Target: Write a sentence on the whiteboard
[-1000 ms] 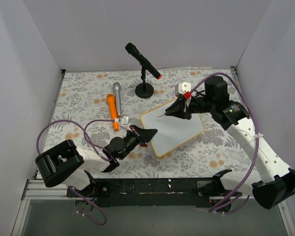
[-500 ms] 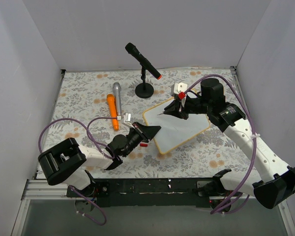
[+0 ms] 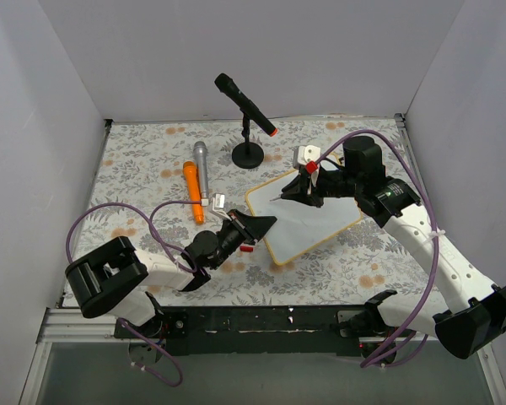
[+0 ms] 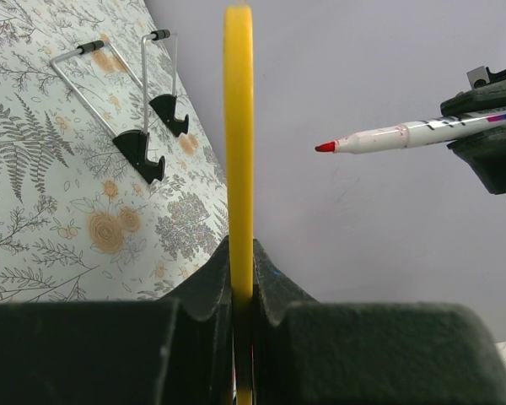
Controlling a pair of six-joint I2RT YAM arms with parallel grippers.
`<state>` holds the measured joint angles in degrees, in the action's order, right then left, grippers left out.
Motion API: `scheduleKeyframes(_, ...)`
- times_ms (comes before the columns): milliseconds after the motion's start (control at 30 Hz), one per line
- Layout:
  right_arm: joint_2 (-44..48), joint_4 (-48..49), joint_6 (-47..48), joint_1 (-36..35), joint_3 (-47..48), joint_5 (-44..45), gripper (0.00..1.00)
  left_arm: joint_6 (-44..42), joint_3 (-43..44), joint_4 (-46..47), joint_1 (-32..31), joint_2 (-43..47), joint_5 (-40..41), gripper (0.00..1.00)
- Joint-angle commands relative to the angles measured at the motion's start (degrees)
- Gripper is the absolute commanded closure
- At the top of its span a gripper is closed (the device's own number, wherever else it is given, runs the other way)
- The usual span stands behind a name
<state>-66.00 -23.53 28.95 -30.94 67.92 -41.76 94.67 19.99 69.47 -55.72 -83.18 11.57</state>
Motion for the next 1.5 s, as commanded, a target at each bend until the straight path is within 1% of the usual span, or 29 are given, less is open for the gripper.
scheduleKeyframes(0, 1.22, -0.20, 1.46, -0.17, 2.22, -1.66, 0.99, 1.57, 2.86, 17.63, -0.35, 1.88, 0.82, 1.00)
scheduleKeyframes(400, 1.75, 0.68, 0.41, 0.44, 2.13, 0.10, 0.99, 2.01, 3.21, 17.54, -0.35, 1.88, 0.47, 1.00)
scheduleKeyframes(1467, 1.31, 1.12, 0.41, 0.44, 2.30, 0.27, 0.99, 3.15, 3.74, 18.42, -0.70, 0.56, -0.06, 1.00)
